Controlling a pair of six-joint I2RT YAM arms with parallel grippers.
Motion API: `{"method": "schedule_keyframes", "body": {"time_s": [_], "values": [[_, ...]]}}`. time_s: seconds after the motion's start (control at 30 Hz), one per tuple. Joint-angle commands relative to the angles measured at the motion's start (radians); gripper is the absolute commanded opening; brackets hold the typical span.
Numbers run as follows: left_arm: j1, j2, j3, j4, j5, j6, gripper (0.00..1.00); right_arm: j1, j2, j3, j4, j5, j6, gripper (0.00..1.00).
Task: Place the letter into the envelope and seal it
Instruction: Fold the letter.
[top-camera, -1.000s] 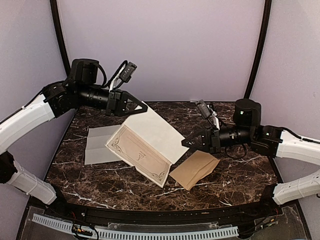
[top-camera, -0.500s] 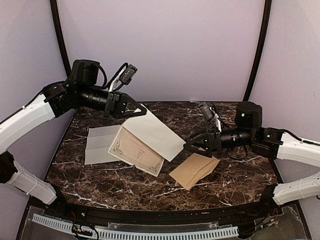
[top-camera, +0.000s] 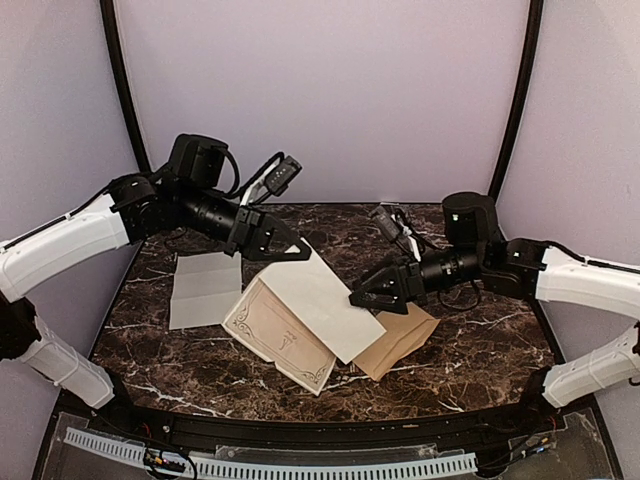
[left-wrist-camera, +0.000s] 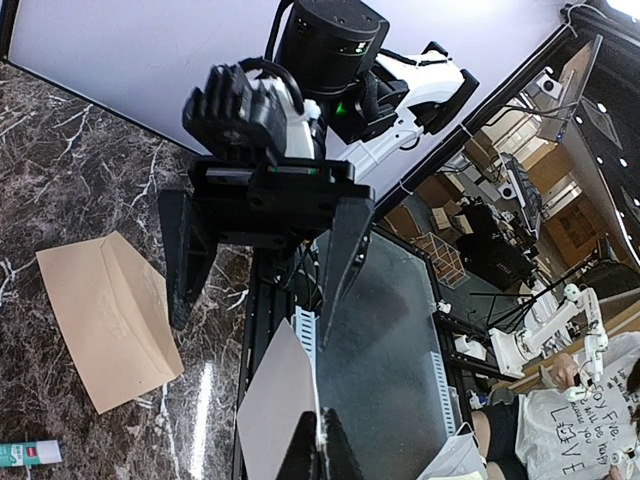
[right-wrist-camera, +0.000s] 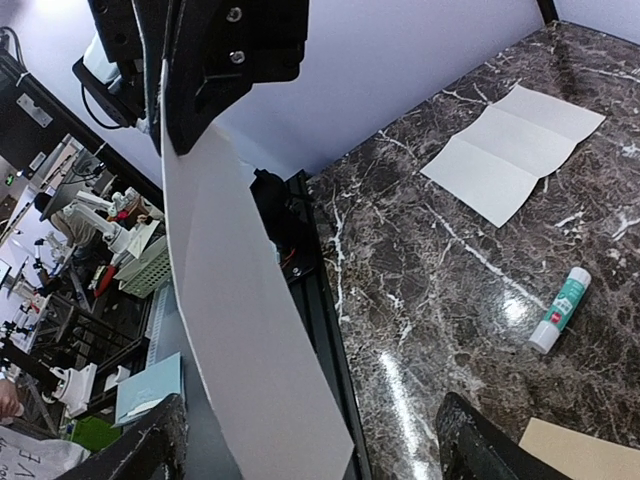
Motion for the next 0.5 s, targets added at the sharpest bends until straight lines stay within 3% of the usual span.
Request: {"method": "schedule_keyframes", "body": {"time_s": [0.0,0.17,0.47], "values": [[-0.004,-0.004,-0.029,0.053,0.040,-0.030,0.00,0.052,0.010,0.027,0.029,-0.036,0.003,0.82],[-0.006,0.005,-0.033,0.060,0.052,-0.038,0.00,0.080,0.031,-0.013,0.143,-0.052,0.070,0.74],[-0.006,0.013,-0.032,0.074,0.063,-0.060,0.00,0.110,0.071,0.023,0.139,-0.047,0.059,0.41]]}}
